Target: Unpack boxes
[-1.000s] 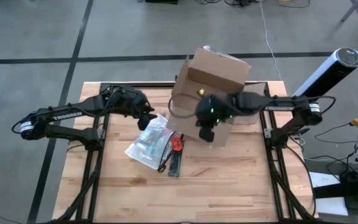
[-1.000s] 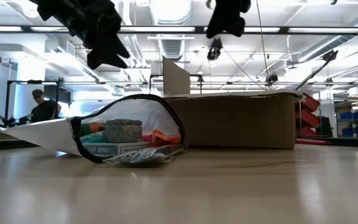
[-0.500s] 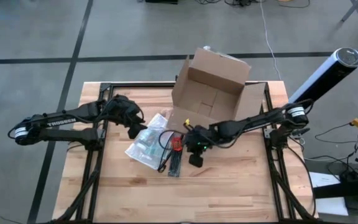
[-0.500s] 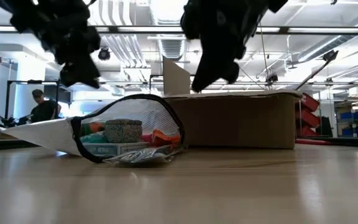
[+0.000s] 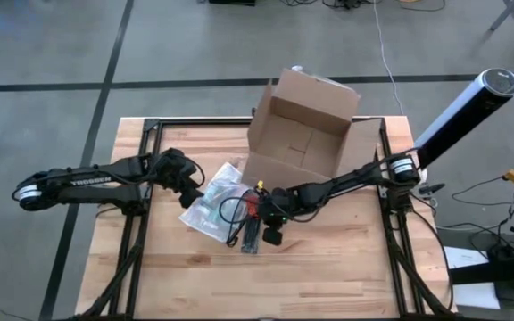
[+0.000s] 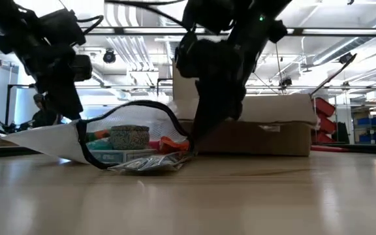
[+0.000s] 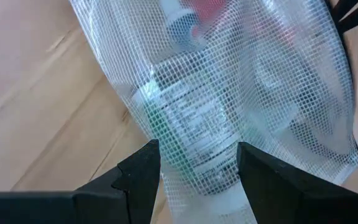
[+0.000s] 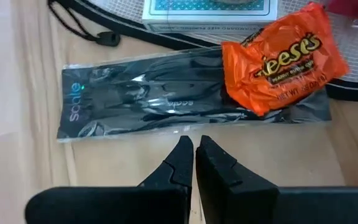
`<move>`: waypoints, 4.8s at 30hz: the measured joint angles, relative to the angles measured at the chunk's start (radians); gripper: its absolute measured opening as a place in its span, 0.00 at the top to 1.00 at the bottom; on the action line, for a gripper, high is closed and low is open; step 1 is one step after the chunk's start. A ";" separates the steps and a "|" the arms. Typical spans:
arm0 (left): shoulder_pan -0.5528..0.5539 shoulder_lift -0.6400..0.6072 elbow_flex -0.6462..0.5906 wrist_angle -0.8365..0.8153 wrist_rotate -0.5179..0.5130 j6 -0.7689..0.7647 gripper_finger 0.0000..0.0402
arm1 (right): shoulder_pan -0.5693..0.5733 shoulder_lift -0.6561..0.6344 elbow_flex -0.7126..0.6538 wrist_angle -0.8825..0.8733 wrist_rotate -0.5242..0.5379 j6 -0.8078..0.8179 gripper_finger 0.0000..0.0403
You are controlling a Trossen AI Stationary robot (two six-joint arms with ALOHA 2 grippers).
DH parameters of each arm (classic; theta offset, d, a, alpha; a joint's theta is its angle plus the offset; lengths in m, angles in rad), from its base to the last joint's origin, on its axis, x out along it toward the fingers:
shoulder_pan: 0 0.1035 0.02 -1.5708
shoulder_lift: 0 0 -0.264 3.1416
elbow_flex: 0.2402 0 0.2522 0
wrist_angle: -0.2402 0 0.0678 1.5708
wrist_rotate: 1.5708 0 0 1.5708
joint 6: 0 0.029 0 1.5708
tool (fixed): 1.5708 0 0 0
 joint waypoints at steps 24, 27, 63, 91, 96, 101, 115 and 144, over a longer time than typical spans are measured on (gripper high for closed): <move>-0.101 0.245 0.011 0.176 0.109 -0.062 0.53 | -0.095 0.036 -0.001 0.193 -0.003 0.005 1.00; -0.140 0.255 0.017 0.183 0.109 -0.087 0.53 | -0.095 0.022 -0.001 0.176 -0.015 0.004 1.00; -0.235 0.263 0.044 0.181 0.049 -0.131 0.49 | -0.011 -0.040 -0.222 0.207 -0.030 0.044 1.00; -0.400 0.484 0.236 0.148 0.059 -0.076 0.48 | -0.021 0.080 -0.023 0.267 -0.043 0.002 1.00; -0.399 0.460 0.242 0.109 0.051 -0.074 0.49 | -0.024 0.063 -0.009 0.298 -0.035 0.003 1.00; -0.399 0.443 0.248 0.108 0.051 -0.070 0.49 | -0.028 0.064 0.030 0.288 -0.039 -0.007 1.00; -0.399 0.435 0.349 0.119 0.049 -0.015 0.47 | -0.055 0.076 0.048 0.309 -0.043 -0.026 1.00; -0.399 0.435 0.366 0.256 -0.035 0.016 0.45 | -0.063 0.077 0.097 0.357 -0.054 -0.060 1.00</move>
